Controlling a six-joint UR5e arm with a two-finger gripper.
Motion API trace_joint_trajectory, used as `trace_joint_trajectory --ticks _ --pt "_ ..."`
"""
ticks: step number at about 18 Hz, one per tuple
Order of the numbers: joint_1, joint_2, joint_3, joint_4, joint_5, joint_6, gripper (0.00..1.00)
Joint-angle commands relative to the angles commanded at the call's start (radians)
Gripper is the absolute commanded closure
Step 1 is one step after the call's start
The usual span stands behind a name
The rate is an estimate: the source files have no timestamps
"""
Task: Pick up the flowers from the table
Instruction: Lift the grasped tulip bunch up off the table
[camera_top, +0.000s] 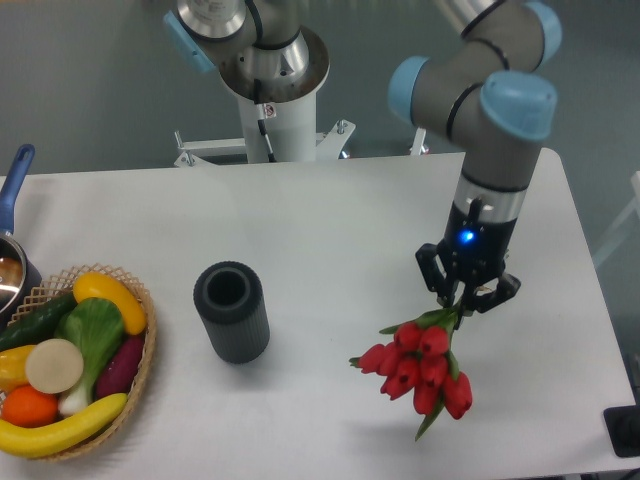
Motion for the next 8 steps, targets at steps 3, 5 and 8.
trace_joint_trajectory --ticks 3,5,8 --pt "0.029 0.006 0.003 0.000 -0.056 -0.029 0.80" --pt "0.035 0.011 0.006 0.000 -0.063 -0.029 0.80" --pt "0.046 0.011 0.006 0.000 -0.074 -0.029 0.80"
